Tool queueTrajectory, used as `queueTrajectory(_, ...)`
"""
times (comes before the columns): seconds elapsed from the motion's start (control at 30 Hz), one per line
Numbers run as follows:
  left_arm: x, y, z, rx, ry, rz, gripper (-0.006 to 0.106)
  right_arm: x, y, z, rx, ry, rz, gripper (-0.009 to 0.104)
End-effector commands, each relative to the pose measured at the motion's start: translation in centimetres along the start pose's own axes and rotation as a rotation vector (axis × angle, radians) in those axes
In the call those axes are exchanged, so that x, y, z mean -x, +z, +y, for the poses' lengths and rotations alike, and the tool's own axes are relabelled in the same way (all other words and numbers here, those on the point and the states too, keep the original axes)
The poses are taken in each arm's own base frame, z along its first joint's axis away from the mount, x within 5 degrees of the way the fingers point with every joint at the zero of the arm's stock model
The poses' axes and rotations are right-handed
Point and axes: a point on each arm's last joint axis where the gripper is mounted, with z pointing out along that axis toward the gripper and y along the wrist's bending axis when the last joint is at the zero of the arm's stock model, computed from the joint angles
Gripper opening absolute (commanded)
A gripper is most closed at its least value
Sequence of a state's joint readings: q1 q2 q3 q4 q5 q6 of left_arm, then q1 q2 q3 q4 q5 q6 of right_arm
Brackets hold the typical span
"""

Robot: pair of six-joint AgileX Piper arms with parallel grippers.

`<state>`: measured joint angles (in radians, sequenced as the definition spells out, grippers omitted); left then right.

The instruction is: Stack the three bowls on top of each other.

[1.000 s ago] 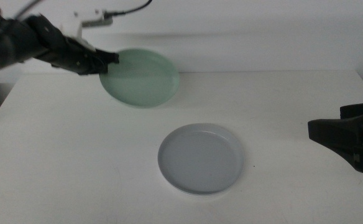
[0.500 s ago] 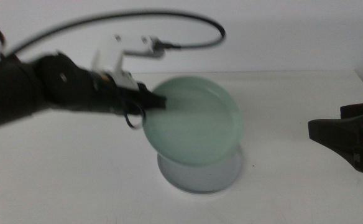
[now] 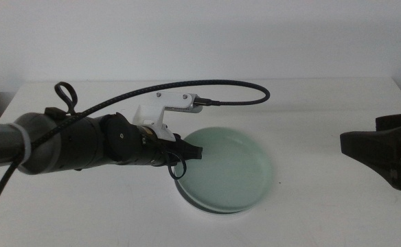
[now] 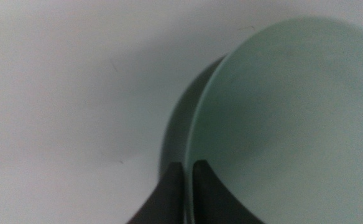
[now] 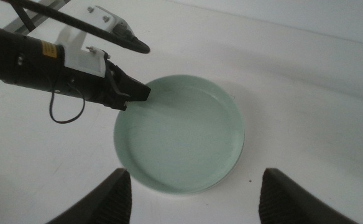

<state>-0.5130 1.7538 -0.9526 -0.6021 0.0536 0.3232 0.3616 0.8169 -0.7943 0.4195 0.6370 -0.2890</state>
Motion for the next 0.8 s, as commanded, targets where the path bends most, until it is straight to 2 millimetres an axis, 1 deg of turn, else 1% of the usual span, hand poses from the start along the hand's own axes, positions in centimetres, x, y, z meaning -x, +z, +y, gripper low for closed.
queueTrajectory(0.0, 2.1, -1.3, -0.5, 0.001, -0.025, -0.129, 0.019, 1.3, -0.6, 0.2, -0.005, -0.010, -0.088, 0.052)
queueTrajectory(0.03, 2.2, -1.4, -0.5, 0.001, -0.025, -0.135, 0.027, 1.3, -0.6, 0.2, -0.005, -0.010, -0.088, 0.052)
queueTrajectory(0.07, 2.3, -1.6, -0.5, 0.000, -0.024, -0.140, 0.038, 1.3, -0.6, 0.2, -0.005, -0.010, -0.088, 0.052)
queueTrajectory(0.13, 2.6, -2.1, -0.6, -0.007, -0.008, -0.149, 0.064, 1.3, -0.6, 0.2, -0.005, -0.010, -0.088, 0.052)
queueTrajectory(0.17, 2.7, -2.4, -0.7, -0.010, 0.008, -0.151, 0.078, 1.3, -0.6, 0.2, -0.005, -0.010, -0.088, 0.052)
queueTrajectory(0.23, 3.2, -3.8, -1.0, -0.025, 0.068, -0.168, 0.104, 1.3, -0.6, 0.2, -0.005, -0.010, -0.088, 0.052)
queueTrajectory(0.33, 4.1, -6.8, -1.7, -0.063, 0.131, -0.197, 0.105, 1.3, -0.6, 0.2, -0.005, -0.010, -0.088, 0.052)
queueTrajectory(0.43, 5.2, -10.3, -2.2, -0.091, 0.154, -0.272, 0.105, 1.3, -0.6, 0.2, -0.005, -0.010, -0.088, 0.052)
queueTrajectory(0.6, 6.8, -16.5, -1.9, -0.091, 0.179, -0.447, 0.105, 1.3, -0.6, 0.2, -0.005, -0.010, -0.088, 0.052)
queueTrajectory(0.7, 7.2, -19.1, -1.8, -0.085, 0.193, -0.529, 0.105, 1.3, -0.6, 0.2, -0.005, -0.010, -0.088, 0.052)
queueTrajectory(0.77, 7.5, -20.4, -1.9, -0.084, 0.191, -0.588, 0.105, 1.3, -0.6, 0.2, -0.005, -0.010, -0.088, 0.052)
